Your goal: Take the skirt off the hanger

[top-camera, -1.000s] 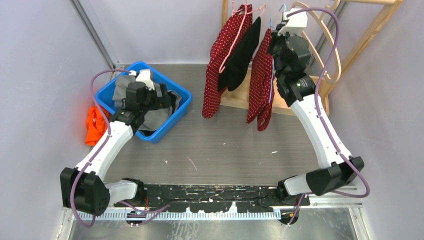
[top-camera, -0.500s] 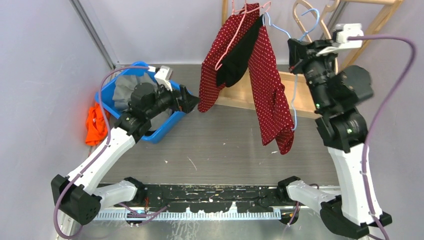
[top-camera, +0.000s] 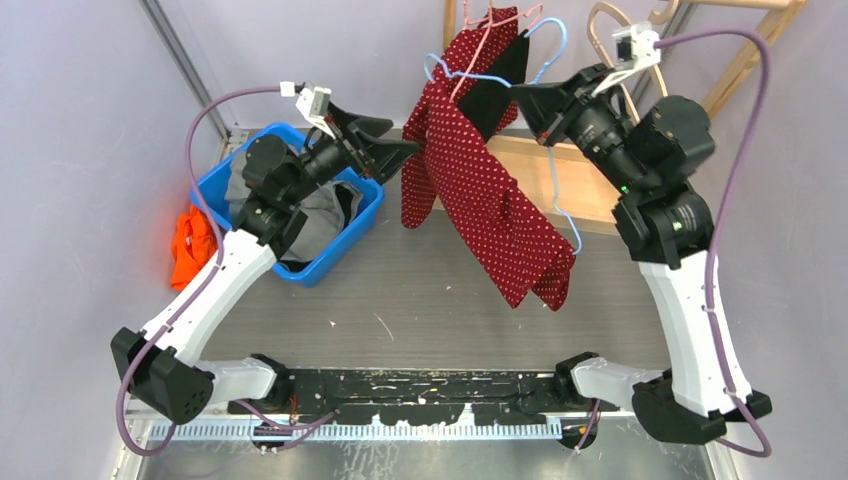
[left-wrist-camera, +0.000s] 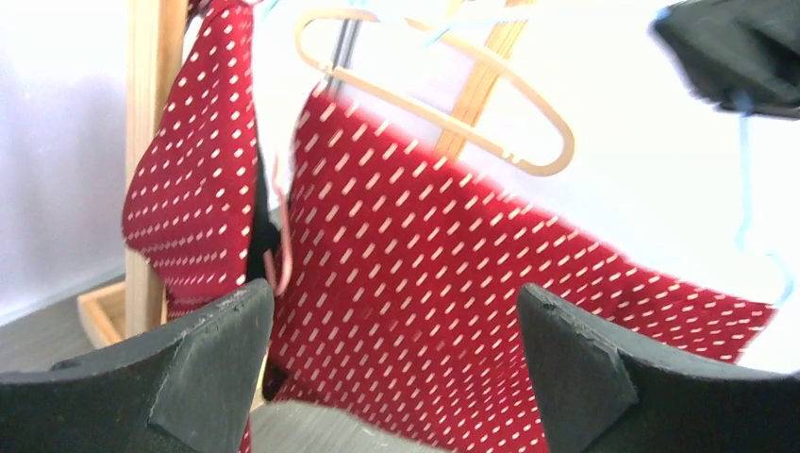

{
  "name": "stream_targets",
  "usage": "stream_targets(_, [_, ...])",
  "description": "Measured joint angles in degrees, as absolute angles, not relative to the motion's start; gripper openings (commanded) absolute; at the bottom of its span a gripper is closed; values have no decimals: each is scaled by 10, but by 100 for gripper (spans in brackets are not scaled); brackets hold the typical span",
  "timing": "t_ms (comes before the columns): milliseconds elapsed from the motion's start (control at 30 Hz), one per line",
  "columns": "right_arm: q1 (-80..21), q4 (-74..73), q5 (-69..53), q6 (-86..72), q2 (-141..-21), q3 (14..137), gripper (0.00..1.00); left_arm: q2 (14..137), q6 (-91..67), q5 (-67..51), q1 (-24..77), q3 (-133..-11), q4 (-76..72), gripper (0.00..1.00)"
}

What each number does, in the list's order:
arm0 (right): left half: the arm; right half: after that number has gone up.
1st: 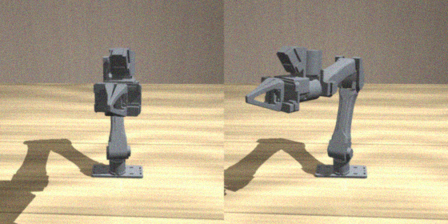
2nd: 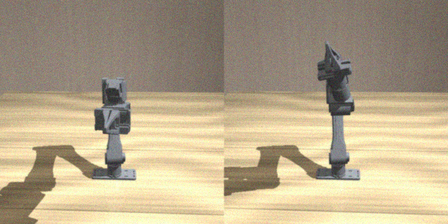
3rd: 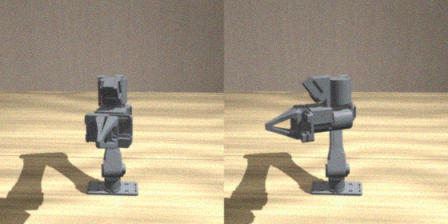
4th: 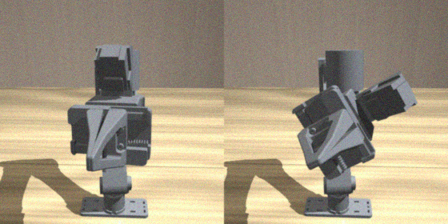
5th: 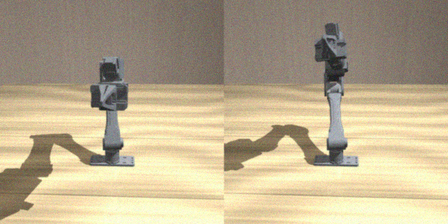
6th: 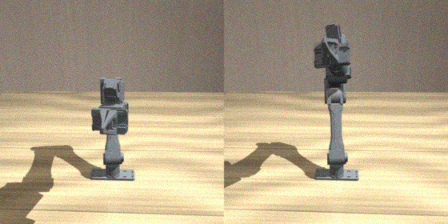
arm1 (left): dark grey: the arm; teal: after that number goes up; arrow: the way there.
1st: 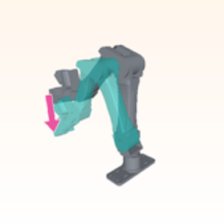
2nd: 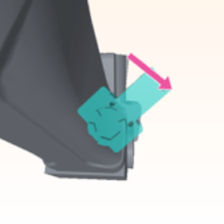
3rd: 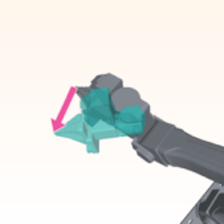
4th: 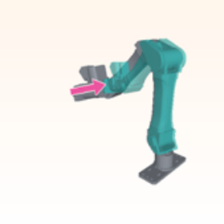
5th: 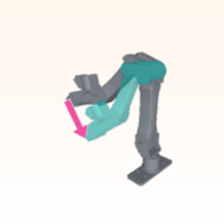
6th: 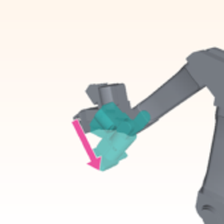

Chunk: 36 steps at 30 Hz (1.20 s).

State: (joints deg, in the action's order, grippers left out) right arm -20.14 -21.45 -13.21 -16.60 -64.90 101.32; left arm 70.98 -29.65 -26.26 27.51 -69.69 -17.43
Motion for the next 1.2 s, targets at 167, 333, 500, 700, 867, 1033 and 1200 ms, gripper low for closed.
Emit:
stream_targets(167, [-201,-225,-177,-191,-684,1014,1,725,-317,-283,275,-728,-208,100])
stream_targets(333, [-201,-251,-195,-199,-690,1055,1,750,-328,-292,275,-732,-228,99])
stream_targets(500, [-201,-253,-203,-201,-683,1114,1,775,-341,-298,275,-730,-232,99])
stream_targets(700, [-201,-250,-212,-213,-662,1123,1,778,-357,-301,275,-727,-241,100])
stream_targets(867, [-201,-249,-215,-218,-665,1117,1,778,-363,-301,275,-728,-241,98])
stream_targets(1033, [-201,-249,-215,-220,-672,1111,1,778,-386,-307,275,-728,-243,15])
stream_targets(1200, [-201,-249,-202,-220,-673,1106,1,778,-415,-326,275,-724,-262,0])
